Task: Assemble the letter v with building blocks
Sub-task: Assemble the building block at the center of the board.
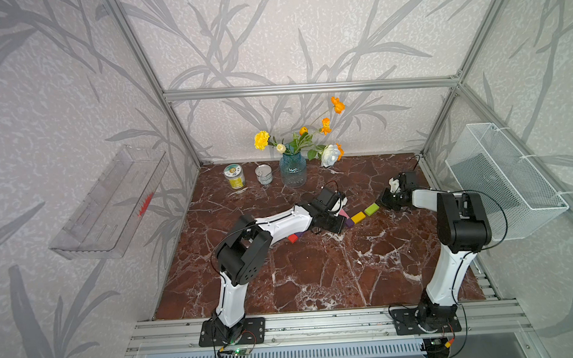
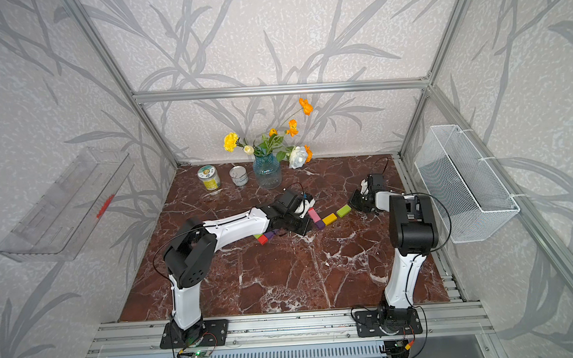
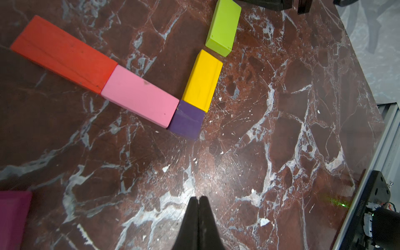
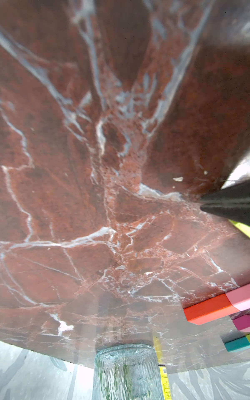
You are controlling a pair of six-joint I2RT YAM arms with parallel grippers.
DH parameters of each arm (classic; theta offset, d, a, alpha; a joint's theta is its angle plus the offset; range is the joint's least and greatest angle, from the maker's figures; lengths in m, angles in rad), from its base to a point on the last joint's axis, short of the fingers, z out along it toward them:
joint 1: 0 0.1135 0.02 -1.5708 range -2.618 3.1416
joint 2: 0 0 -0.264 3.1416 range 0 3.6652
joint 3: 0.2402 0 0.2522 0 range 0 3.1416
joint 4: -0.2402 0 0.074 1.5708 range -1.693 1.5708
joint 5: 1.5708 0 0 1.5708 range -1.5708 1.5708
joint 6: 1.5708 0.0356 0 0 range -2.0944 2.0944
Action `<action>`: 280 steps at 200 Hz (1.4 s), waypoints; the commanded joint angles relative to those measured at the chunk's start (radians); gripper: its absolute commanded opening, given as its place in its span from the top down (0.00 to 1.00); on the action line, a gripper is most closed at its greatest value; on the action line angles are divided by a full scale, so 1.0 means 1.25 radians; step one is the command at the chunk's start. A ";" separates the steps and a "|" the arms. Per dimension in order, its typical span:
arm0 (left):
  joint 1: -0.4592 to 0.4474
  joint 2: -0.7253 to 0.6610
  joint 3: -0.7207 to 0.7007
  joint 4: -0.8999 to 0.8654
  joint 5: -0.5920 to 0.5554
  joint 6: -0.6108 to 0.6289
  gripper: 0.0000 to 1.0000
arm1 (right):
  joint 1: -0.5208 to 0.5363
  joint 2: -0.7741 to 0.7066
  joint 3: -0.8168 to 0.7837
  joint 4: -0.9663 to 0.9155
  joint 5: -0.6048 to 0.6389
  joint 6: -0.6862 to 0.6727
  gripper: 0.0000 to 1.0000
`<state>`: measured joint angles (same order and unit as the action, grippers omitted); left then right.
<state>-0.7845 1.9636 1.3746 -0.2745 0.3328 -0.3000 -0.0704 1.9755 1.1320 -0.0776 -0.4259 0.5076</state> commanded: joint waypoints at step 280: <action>-0.022 0.044 -0.060 0.004 0.014 -0.026 1.00 | 0.002 -0.019 -0.069 0.022 -0.030 0.005 1.00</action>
<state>-0.8051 1.9995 1.2747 -0.2581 0.3420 -0.3332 -0.0700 1.9312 1.0588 -0.0498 -0.4553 0.5083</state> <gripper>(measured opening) 0.048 0.045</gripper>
